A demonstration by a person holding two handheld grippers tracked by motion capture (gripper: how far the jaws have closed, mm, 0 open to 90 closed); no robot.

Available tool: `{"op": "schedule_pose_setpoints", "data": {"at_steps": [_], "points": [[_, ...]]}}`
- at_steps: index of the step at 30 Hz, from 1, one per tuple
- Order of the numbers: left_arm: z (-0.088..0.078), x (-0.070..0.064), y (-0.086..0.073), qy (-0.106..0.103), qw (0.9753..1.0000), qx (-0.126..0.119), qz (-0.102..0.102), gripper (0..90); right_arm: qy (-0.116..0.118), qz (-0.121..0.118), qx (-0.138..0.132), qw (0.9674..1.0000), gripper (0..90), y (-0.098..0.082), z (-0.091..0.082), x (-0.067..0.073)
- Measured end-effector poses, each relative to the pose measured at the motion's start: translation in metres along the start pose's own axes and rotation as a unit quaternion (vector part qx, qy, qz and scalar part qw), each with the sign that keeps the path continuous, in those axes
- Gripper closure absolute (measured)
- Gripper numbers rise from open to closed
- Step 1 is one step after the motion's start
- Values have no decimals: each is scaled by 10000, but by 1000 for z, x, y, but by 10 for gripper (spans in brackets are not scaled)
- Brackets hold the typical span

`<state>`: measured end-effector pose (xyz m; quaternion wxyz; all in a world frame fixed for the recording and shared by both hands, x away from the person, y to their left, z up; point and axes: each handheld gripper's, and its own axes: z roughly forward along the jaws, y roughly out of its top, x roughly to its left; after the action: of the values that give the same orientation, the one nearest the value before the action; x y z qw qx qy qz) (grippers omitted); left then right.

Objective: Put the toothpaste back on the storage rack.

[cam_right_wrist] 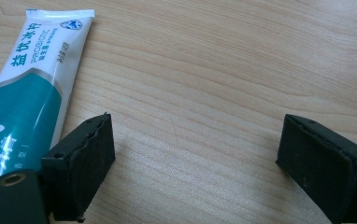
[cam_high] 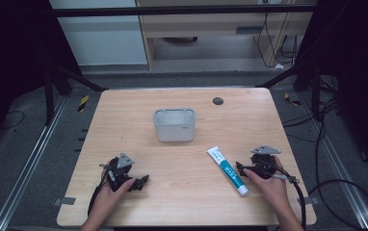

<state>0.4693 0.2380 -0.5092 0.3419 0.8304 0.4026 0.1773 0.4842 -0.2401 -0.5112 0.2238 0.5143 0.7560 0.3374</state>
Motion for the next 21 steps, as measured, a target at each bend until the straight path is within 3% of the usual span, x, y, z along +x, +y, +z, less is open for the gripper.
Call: {"op": "schedule_pose_setpoints", "data": {"at_steps": [7,11,15,17,21], "points": [[0,0,0,0,10000,2,0,0,12,-70,130,9999,138,3,-1,0],[0,0,0,0,10000,2,-2,0,-306,-594,130,9977,183,18,-24,7],[0,0,0,-1,10000,1,0,0,-285,-749,103,9967,223,32,-41,14],[0,0,0,1,10000,1,0,0,-296,-997,198,9944,249,47,-55,23],[0,0,0,1,10000,1,-1,0,-313,-1222,349,9914,284,64,-69,35]]}}
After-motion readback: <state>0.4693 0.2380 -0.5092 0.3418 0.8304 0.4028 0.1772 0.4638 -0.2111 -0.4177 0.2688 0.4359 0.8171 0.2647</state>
